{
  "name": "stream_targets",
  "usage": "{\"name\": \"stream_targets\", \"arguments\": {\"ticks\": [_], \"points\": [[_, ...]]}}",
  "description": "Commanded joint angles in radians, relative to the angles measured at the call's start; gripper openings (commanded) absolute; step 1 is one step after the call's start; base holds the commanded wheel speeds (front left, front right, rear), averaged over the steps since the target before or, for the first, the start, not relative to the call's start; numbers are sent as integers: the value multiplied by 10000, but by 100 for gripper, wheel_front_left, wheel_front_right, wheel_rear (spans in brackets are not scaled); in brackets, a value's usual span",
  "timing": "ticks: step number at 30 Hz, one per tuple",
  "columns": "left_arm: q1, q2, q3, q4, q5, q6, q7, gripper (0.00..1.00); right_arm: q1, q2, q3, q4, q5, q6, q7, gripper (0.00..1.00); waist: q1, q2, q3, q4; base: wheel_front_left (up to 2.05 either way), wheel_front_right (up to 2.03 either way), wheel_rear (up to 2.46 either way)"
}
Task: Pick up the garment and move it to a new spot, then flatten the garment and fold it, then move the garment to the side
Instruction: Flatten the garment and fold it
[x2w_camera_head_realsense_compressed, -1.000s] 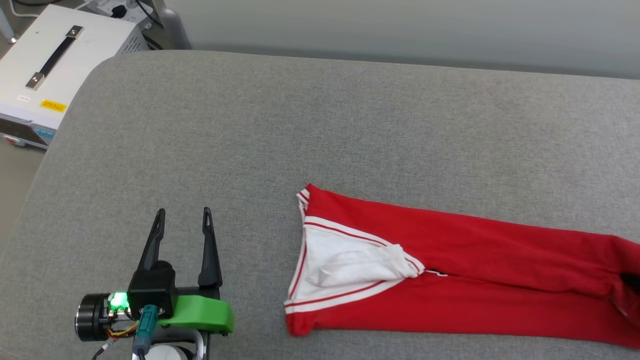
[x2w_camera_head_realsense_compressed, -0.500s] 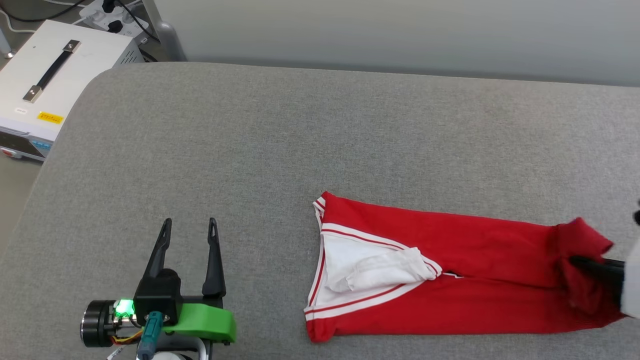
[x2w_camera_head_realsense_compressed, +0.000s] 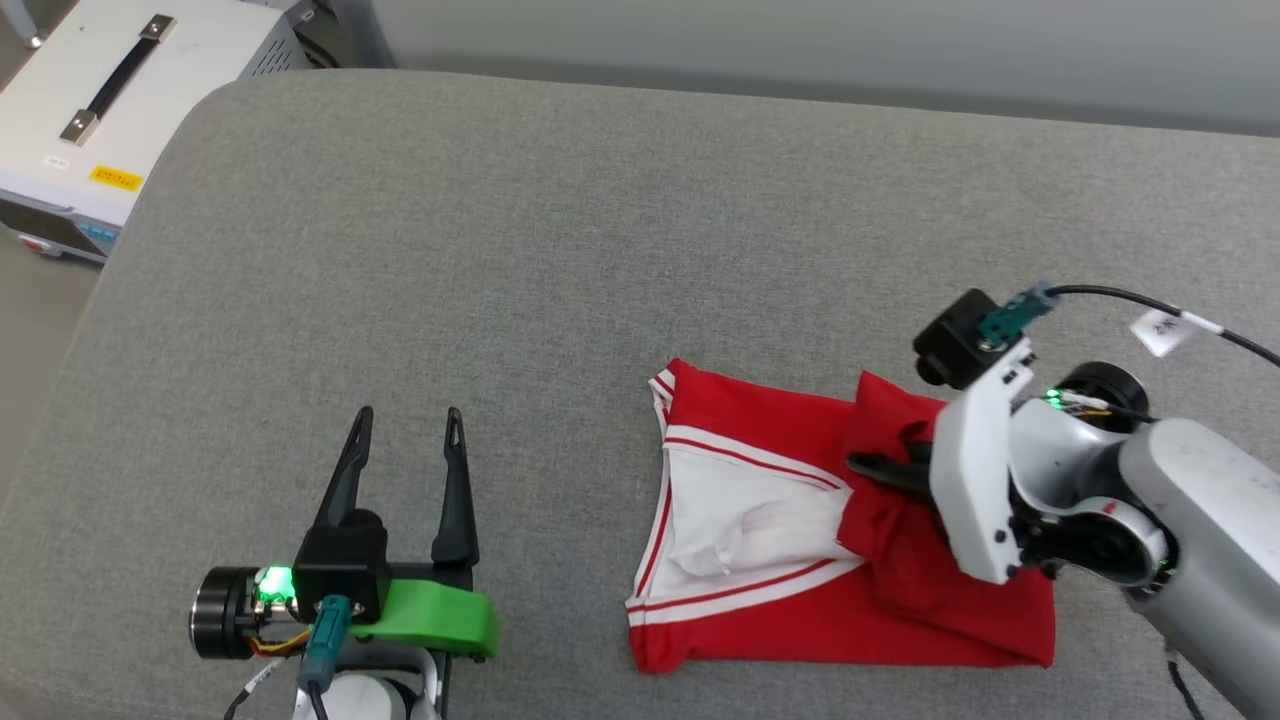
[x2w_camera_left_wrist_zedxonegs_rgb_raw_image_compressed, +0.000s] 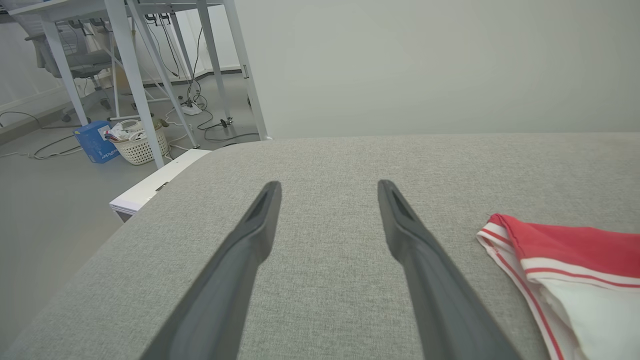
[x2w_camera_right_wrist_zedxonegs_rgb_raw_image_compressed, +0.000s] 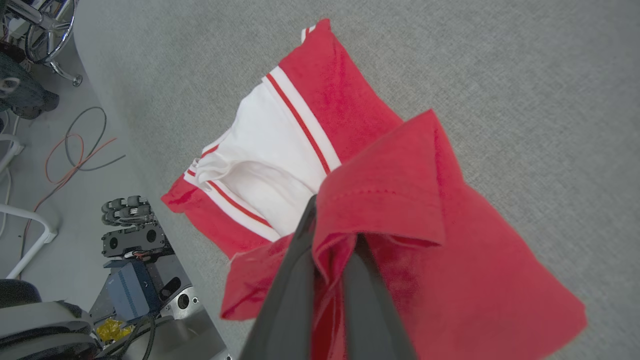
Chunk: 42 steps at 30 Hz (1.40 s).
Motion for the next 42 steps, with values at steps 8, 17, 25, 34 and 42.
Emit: {"name": "stream_targets", "arguments": {"ticks": [8,17,25,34,42], "points": [[-537,-307,60,166,247,-237,-59,100,-1141,1695,1200,2302,-364,-9,-792,0,0,0,568,535,0,0,0],[-557,-465,190,303,354,-320,-59,100,-1172,2086,2488,3858,-296,-9,-2045,50,0,0,541,616,0,0,0],[-268,-354,500,354,451,-371,-59,100,-1368,1030,2187,2586,-894,-9,-5400,100,0,0,-74,58,0,0,0],[245,-188,991,14,395,-377,-59,100,241,1040,-1351,2568,-3180,-9,-9319,100,0,0,-747,-883,0,0,0],[686,-215,1232,-231,374,-319,-59,100,2471,2311,-4911,1572,-5313,-9,-9607,100,0,0,-1037,-1250,0,0,0]]}}
